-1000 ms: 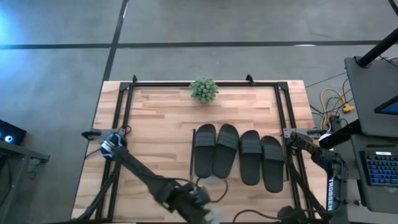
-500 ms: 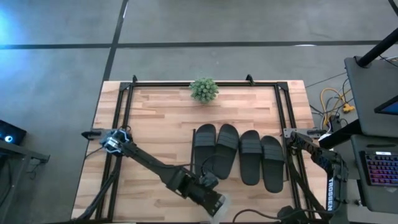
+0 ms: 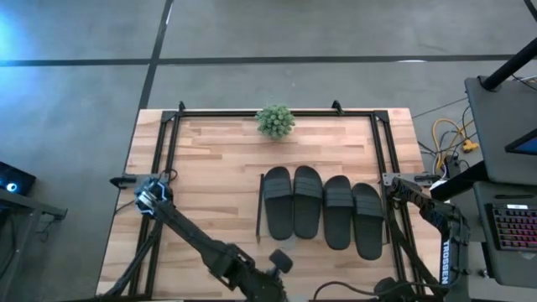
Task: Pick and place slides into the shelf
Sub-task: Put the white slipper under the shelf
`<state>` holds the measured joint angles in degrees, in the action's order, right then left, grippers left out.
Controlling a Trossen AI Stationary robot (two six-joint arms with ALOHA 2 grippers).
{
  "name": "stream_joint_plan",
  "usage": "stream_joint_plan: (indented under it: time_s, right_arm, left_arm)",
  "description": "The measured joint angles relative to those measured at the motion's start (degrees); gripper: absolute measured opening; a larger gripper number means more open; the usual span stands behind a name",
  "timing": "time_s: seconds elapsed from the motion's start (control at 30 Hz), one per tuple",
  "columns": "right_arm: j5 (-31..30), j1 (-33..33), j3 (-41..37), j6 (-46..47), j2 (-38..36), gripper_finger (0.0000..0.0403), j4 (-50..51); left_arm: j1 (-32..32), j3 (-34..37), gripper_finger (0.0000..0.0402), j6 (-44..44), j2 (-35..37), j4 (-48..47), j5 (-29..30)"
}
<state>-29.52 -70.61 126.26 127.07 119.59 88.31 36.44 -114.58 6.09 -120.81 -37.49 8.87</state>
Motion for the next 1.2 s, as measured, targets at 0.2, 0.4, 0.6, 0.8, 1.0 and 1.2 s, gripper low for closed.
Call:
stream_joint_plan:
  time_s: [0.2,0.4,0.6,0.8,1.0,1.2]
  right_arm:
    - [5.3,0.0,0.0,0.3,0.0,0.0187,-0.2]
    - [9.0,0.1,0.0,0.5,0.0,0.0187,-0.4]
    - [10.3,0.1,0.0,0.5,0.0,0.0187,-0.5]
    - [10.3,0.1,0.0,0.5,0.0,0.0187,-0.4]
    - [10.4,0.1,0.0,0.5,0.0,0.0187,-0.3]
    - [10.5,0.1,0.0,0.5,0.0,0.0187,-0.3]
  left_arm:
    - [-1.6,0.5,0.0000,21.2,0.0,1.0,14.2]
    - [-2.1,1.3,0.0000,31.7,-1.9,7.9,16.6]
    - [-2.2,1.3,0.0000,38.7,-5.9,18.4,19.4]
    - [-3.0,1.3,0.0000,44.7,-9.7,21.8,22.2]
    - [-3.6,1.2,0.0000,54.3,-13.1,32.8,23.6]
    - [-4.6,1.3,0.0000,54.4,-14.7,34.4,23.5]
